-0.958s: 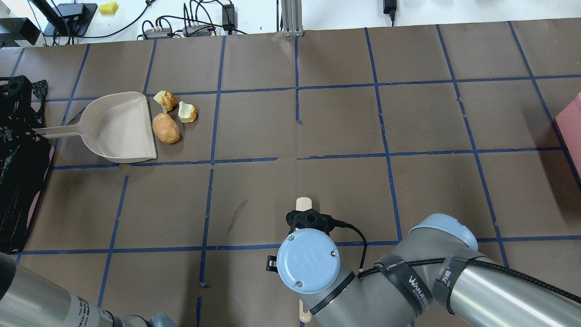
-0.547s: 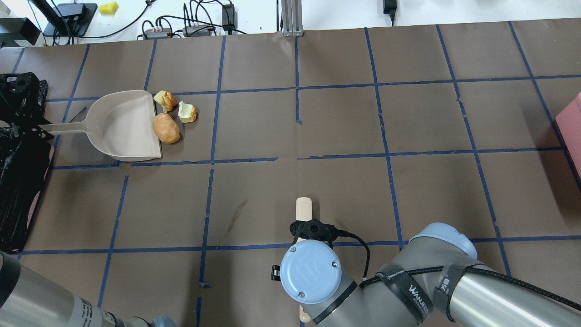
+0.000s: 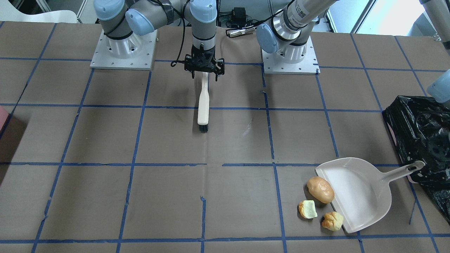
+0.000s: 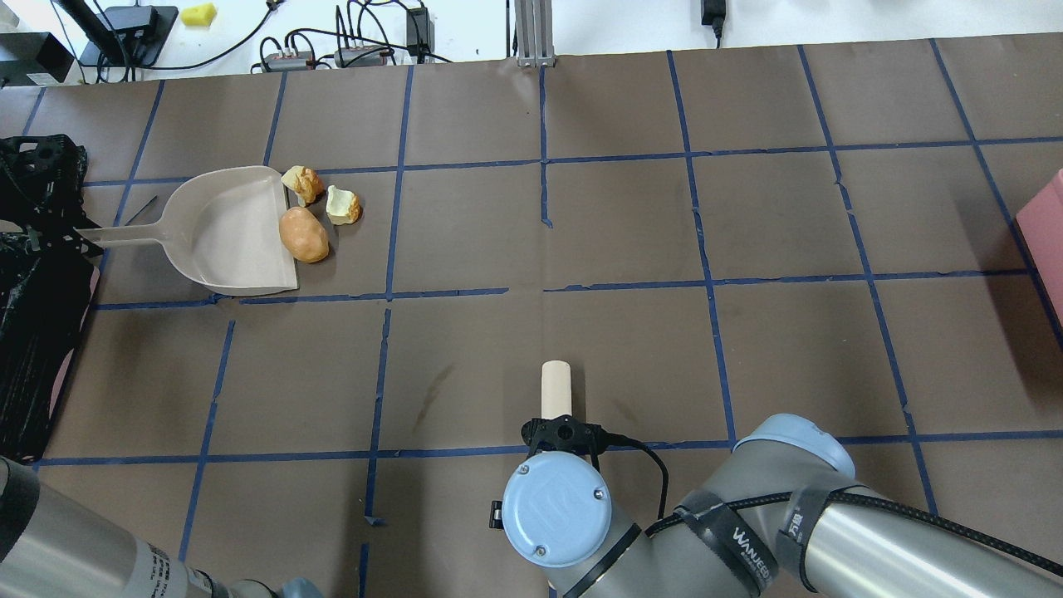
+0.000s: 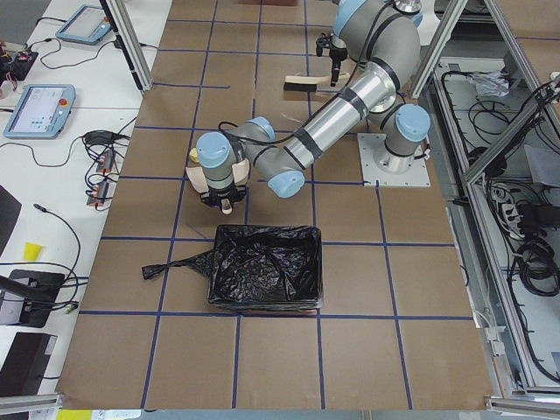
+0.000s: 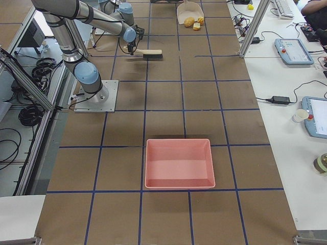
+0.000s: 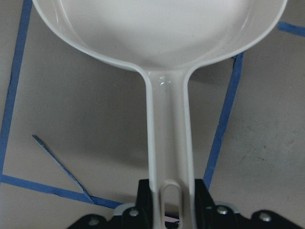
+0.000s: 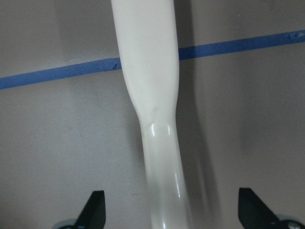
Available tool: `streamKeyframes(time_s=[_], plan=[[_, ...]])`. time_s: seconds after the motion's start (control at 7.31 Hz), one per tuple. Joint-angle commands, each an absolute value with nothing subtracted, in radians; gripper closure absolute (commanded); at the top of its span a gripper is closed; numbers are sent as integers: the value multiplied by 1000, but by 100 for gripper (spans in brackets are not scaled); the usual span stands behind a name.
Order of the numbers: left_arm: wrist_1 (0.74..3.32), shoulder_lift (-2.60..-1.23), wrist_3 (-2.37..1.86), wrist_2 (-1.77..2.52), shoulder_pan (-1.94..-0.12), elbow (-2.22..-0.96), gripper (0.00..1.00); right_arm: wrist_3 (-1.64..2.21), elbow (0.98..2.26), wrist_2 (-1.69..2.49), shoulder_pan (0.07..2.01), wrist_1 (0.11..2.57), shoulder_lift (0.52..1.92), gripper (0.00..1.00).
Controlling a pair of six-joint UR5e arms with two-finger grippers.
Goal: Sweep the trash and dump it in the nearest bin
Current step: 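Grasp the white brush handle with the right gripper and lift it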
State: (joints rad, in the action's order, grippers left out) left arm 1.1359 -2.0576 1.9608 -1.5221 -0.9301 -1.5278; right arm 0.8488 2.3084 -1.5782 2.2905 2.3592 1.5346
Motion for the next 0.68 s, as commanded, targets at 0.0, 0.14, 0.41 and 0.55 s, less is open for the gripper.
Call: streamKeyframes(time_s=[0.0, 0.14, 0.41, 0.55], plan=[[1134, -2060, 1956, -1522, -931, -1529, 100, 850, 2307, -1578, 2299, 2373, 1525, 3], [1134, -2060, 1957, -1522, -931, -1528, 100, 850, 2307, -1578, 2299, 2373, 1525, 10], [1134, -2060, 1957, -1522, -931, -1528, 100, 850, 2304, -1578, 2299, 2375, 1522, 26], [1134, -2060, 1956, -1520, -931, -1528, 100, 850, 2304, -1578, 2299, 2375, 1522, 34]])
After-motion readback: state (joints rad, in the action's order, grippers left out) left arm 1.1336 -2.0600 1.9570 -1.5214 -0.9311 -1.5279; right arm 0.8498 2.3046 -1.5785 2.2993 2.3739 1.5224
